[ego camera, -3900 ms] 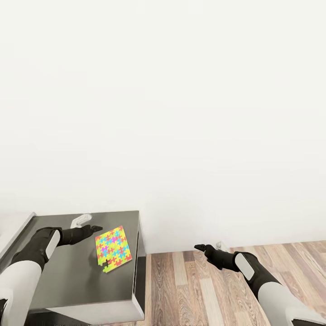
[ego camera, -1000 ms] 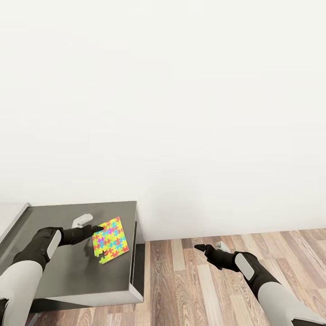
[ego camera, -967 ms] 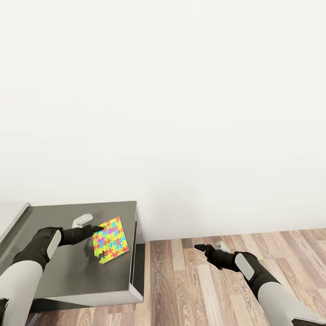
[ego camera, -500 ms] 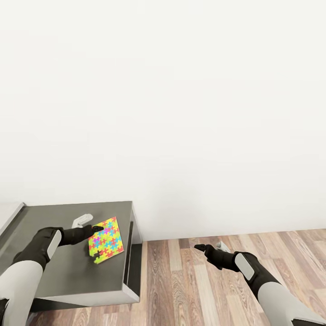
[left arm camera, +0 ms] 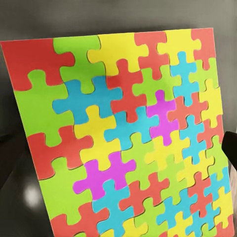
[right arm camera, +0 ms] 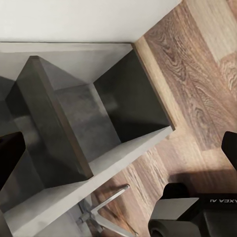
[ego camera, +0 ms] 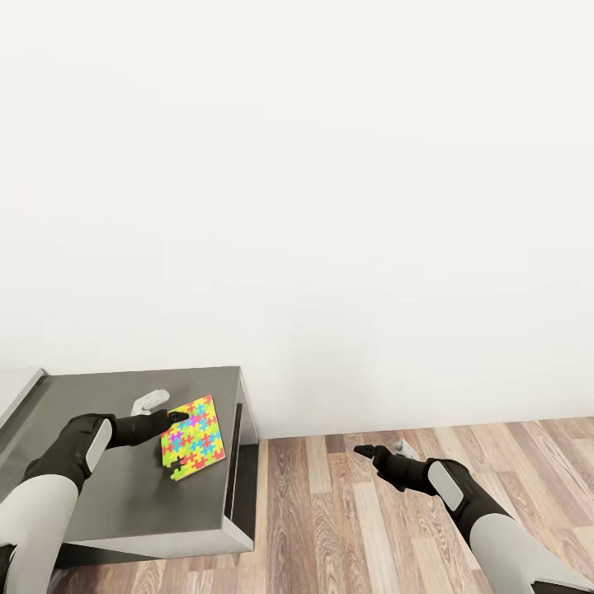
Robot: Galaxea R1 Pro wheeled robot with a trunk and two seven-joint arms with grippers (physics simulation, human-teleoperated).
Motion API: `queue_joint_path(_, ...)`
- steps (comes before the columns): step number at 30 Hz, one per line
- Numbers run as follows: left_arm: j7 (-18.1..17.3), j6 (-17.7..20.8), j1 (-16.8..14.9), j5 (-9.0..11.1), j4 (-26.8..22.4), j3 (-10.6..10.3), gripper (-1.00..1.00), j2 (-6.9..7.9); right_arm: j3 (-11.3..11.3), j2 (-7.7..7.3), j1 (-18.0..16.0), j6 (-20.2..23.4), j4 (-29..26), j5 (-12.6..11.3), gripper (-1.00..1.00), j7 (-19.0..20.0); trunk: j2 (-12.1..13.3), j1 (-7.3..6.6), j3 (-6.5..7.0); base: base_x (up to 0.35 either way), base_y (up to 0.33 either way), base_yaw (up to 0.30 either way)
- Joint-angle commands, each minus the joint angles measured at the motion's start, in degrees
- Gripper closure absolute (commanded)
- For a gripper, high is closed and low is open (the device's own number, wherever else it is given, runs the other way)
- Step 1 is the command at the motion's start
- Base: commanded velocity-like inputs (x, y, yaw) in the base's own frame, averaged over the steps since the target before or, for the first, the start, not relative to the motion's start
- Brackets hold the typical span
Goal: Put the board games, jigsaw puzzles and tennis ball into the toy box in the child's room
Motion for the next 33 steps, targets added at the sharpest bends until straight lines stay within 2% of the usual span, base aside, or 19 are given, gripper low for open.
queue_joint_path(1, -0.1, 0.5, 0.0, 0.1, 0.0, 0.2, -1.0, -0.02, -0.4, 0.03, 0.0, 0.4, 0.0, 0.0, -1.0, 0.1, -0.1, 0.03, -0.1, 0.0, 0.0, 0.0)
queue_joint_path(10, -0.1, 0.5, 0.0, 0.1, 0.0, 0.2, -1.0, -0.02, -0.4, 0.0, 0.0, 0.4, 0.0, 0.0, -1.0, 0.1, -0.1, 0.03, -0.1, 0.0, -0.01, 0.0)
queue_joint_path(33, -0.1, 0.5, 0.0, 0.1, 0.0, 0.2, -1.0, -0.02, -0.4, 0.03, 0.0, 0.4, 0.0, 0.0, -1.0, 0.1, -0.1, 0.03, -0.1, 0.0, -0.093, 0.0)
